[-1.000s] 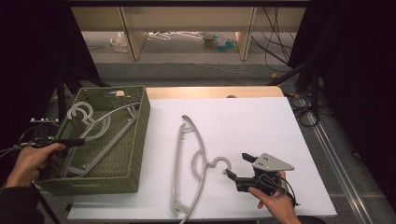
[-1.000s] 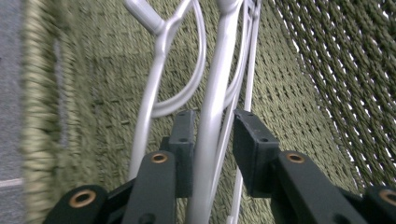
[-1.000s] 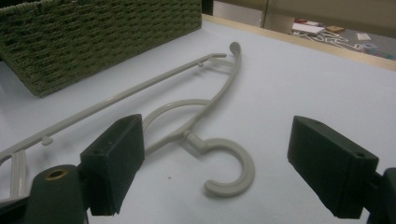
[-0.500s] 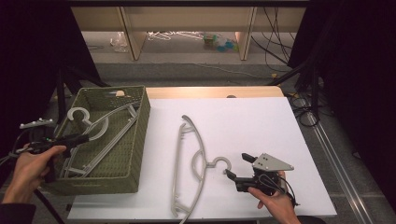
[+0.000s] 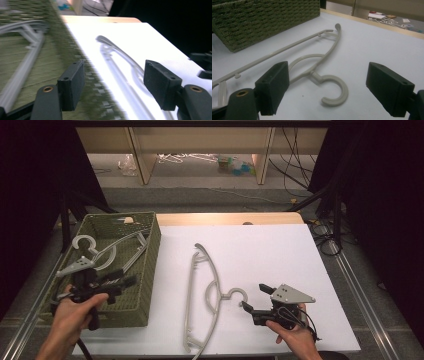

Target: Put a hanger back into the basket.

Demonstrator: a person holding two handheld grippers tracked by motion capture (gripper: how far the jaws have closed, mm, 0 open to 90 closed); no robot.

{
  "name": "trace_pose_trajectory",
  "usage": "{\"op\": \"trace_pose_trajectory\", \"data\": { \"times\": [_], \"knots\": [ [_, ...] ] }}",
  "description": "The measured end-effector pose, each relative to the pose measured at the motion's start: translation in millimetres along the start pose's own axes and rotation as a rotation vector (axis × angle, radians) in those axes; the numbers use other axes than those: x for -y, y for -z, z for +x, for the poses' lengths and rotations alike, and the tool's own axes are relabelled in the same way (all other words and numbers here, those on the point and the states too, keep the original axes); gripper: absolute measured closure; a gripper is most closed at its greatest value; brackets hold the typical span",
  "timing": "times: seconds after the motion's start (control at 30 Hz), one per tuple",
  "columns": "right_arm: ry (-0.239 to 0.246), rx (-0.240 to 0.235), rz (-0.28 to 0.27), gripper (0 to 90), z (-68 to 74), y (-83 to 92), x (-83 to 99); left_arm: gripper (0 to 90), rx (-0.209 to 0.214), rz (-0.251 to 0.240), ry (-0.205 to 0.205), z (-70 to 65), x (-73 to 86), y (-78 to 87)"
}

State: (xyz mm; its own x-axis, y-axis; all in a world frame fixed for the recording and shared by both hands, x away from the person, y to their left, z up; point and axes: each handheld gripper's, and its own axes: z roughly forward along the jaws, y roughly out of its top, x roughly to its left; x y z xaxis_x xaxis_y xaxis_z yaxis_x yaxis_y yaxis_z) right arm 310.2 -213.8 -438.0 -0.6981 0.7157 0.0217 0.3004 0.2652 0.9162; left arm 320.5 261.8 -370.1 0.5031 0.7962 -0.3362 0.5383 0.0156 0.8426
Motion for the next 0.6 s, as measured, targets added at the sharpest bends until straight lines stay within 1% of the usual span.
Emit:
{"op": "trace_pose_trajectory", "data": {
  "times": [0.03, 0.07, 0.1, 0.13, 0.17, 0.2, 0.23, 0.27, 0.3, 0.33, 0.4, 0.43, 0.47, 0.5, 0.53, 0.57, 0.6],
  "knots": [
    [-0.001, -0.001, 0.002, 19.7, -0.1, 0.0, 0.2, 32.4, 0.011, -0.002, -0.007, -5.7, 1.8, -3.6],
    [-0.015, -0.006, 0.015, 19.8, 0.5, 0.7, 0.4, 31.9, 0.023, -0.009, -0.009, -11.9, 4.4, -7.9],
    [-0.015, -0.006, 0.015, 19.8, 0.5, 0.7, 0.4, 31.6, 0.023, -0.009, -0.009, -11.9, 4.4, -7.9],
    [-0.008, -0.003, 0.017, 19.7, 0.0, 1.5, 0.1, 31.6, 0.034, 0.003, -0.015, -15.8, 5.3, -10.0],
    [-0.012, -0.001, 0.020, 19.7, -0.1, 2.6, -0.5, 30.7, 0.034, -0.005, -0.023, -21.1, 6.7, -12.2],
    [-0.018, -0.009, 0.012, 19.7, 0.0, 1.6, -0.1, 30.6, 0.028, -0.009, -0.036, -24.1, 7.4, -13.1],
    [-0.019, -0.010, 0.024, 19.7, 0.0, 2.4, -0.2, 30.3, 0.033, -0.009, -0.047, -27.5, 8.6, -14.8],
    [-0.020, -0.012, 0.023, 19.7, -0.1, 2.5, -0.1, 30.0, 0.035, -0.011, -0.064, -33.7, 12.0, -18.2],
    [-0.020, -0.012, 0.023, 19.7, -0.1, 2.5, -0.1, 29.8, 0.035, -0.011, -0.064, -33.7, 12.0, -18.2],
    [-0.018, -0.010, 0.023, 19.7, -0.2, 2.5, -0.2, 29.8, 0.037, -0.005, -0.074, -38.3, 15.7, -21.4],
    [-0.012, 0.000, 0.018, 19.7, -0.6, 2.9, -0.7, 28.6, 0.053, 0.013, -0.080, -45.0, 22.2, -26.9],
    [-0.017, -0.006, 0.018, 19.7, -0.6, 3.1, -0.3, 28.3, 0.058, 0.023, -0.074, -52.4, 28.8, -32.3],
    [-0.019, -0.011, 0.009, 19.8, -0.4, 2.3, 0.0, 27.9, 0.054, 0.030, -0.093, -55.7, 31.3, -34.8],
    [-0.015, -0.007, 0.010, 19.8, -0.4, 2.8, -0.2, 26.9, 0.050, 0.039, -0.123, -58.6, 33.6, -36.9],
    [-0.015, -0.007, 0.010, 19.8, -0.4, 2.8, -0.2, 26.2, 0.050, 0.039, -0.123, -58.6, 33.6, -36.9],
    [-0.014, -0.003, 0.007, 19.8, -0.3, 2.9, -0.6, 26.3, 0.050, 0.047, -0.126, -64.8, 39.3, -41.2],
    [-0.017, -0.008, 0.006, 19.8, -0.2, 2.4, -0.4, 26.2, 0.051, 0.048, -0.121, -68.0, 42.2, -43.3]
  ]
}}
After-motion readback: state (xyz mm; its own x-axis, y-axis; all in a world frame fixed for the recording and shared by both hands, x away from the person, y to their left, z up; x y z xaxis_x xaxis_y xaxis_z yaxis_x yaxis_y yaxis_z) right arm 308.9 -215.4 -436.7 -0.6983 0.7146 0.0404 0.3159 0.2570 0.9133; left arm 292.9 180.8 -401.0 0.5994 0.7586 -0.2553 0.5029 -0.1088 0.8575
